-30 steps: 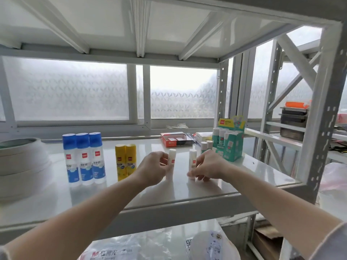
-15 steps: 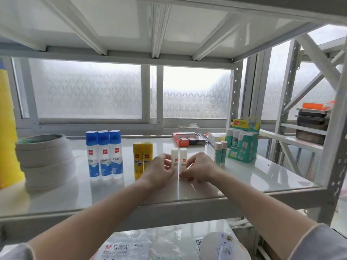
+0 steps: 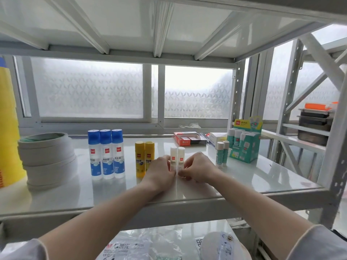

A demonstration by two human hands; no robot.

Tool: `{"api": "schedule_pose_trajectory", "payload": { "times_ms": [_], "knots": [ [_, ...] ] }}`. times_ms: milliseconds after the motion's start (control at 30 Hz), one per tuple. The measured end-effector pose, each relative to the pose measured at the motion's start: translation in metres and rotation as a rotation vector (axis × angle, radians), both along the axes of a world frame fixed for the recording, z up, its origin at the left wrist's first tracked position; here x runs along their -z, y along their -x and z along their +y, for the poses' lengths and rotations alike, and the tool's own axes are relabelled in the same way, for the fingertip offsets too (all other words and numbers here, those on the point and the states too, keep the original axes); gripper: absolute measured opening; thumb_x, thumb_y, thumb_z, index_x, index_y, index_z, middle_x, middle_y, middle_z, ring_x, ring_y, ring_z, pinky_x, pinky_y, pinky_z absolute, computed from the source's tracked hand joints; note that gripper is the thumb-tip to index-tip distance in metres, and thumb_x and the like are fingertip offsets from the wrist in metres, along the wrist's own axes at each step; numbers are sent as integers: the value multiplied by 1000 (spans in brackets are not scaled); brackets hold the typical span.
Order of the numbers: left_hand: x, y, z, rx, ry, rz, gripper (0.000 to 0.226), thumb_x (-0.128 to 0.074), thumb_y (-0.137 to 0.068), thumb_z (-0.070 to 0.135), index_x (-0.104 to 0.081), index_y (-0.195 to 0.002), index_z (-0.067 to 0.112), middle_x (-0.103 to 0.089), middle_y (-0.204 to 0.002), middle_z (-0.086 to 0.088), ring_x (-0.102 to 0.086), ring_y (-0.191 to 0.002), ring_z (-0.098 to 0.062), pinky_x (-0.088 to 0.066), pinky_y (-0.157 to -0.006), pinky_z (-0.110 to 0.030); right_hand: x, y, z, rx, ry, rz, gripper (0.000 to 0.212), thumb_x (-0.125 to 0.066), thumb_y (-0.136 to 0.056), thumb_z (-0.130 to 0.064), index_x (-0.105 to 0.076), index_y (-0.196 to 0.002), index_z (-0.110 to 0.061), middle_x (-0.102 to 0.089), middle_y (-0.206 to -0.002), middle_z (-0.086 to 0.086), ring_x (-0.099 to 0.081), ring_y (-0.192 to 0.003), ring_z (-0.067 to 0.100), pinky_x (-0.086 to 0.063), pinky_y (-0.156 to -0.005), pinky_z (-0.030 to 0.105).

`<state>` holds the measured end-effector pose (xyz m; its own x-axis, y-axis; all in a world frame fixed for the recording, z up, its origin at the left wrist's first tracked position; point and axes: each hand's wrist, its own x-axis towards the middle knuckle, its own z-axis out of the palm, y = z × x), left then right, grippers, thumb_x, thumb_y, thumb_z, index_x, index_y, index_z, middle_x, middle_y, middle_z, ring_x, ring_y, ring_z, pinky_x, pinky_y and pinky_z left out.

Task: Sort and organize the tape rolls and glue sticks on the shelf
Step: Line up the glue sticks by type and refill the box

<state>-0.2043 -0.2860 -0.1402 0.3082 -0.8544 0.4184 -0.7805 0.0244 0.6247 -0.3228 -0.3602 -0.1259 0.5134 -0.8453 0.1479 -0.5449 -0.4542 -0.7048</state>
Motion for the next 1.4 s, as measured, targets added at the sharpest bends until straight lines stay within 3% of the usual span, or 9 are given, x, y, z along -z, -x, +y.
{"api": "schedule_pose_trajectory", "payload": {
  "times_ms": [400,600,767,900,1400],
  "knots": [
    [2,1,-1,-70,16,-50,29,-60,-90,23,-61,-117,12,-68,-113,-5,-64,-100,-17,-48,-78,-19,4,-4,-4,10,11,9,13,-71,-77,-13,-74,-76,-1,-64,-58,0,-52,-47,7,-37,-40,14],
    [3,-1,-3,-73,8,-62,28,-60,-90,21,-62,-115,12,-68,-111,-5,-64,-98,-17,-50,-79,-21,3,-4,-4,6,18,12,15,-71,-78,-13,-75,-78,1,-62,-53,-3,-49,-39,-1,-34,-37,10],
    [3,0,-5,-92,10,-86,23,-59,-90,20,-62,-111,11,-69,-108,-6,-65,-95,-19,-52,-78,-24,4,-5,-4,14,20,16,14,-71,-77,-12,-72,-75,2,-67,-63,5,-53,-47,9,-40,-45,17],
    [4,0,-6,-103,16,-110,25,-58,-90,20,-62,-112,11,-70,-107,-8,-66,-95,-21,-56,-80,-29,4,-6,-4,-1,25,0,22,-72,-78,-10,-64,-57,-11,-70,-70,13,-55,-48,13,-49,-57,24],
    [5,1,-2,-128,17,-132,27,-59,-90,21,-62,-114,10,-69,-107,-8,-67,-95,-22,-57,-78,-28,4,-8,-2,-11,21,-17,9,-75,-77,-13,-72,-71,-7,-74,-79,16,-57,-51,15,-53,-62,26]
  ]
}}
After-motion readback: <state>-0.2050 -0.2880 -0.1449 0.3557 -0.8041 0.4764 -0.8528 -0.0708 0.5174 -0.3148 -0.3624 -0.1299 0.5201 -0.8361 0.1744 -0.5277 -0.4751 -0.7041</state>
